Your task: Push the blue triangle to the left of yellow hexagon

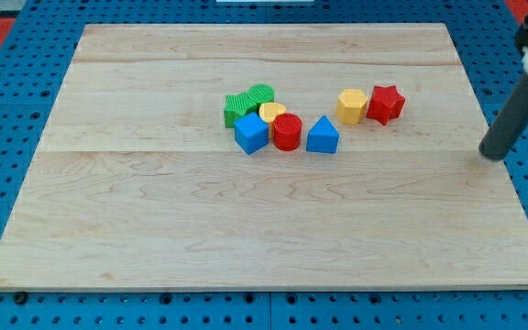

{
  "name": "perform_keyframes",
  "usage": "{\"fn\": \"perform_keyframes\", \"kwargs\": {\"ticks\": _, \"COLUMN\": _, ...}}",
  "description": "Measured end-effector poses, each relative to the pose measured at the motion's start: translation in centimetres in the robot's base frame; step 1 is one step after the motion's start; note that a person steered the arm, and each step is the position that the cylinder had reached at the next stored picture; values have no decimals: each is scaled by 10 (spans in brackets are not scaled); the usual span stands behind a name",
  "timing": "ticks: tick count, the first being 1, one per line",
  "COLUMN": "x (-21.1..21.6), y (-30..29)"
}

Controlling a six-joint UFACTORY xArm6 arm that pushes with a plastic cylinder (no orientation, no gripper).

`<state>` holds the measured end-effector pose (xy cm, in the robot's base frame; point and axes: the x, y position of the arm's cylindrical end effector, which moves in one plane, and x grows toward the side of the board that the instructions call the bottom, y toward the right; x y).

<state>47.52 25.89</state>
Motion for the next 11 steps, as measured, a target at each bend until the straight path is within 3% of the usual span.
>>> {"fn": "perform_keyframes", "kwargs": {"ticks": 2, "x": 11, "y": -125}}
{"fn": "perform_keyframes", "kwargs": {"ticks": 3, "x": 10, "y": -150}}
{"fn": "perform_keyframes", "kwargs": {"ticks": 5, "x": -9, "y": -182}}
{"fn": "perform_keyframes", "kwargs": {"ticks": 11, "x": -57, "y": -181}}
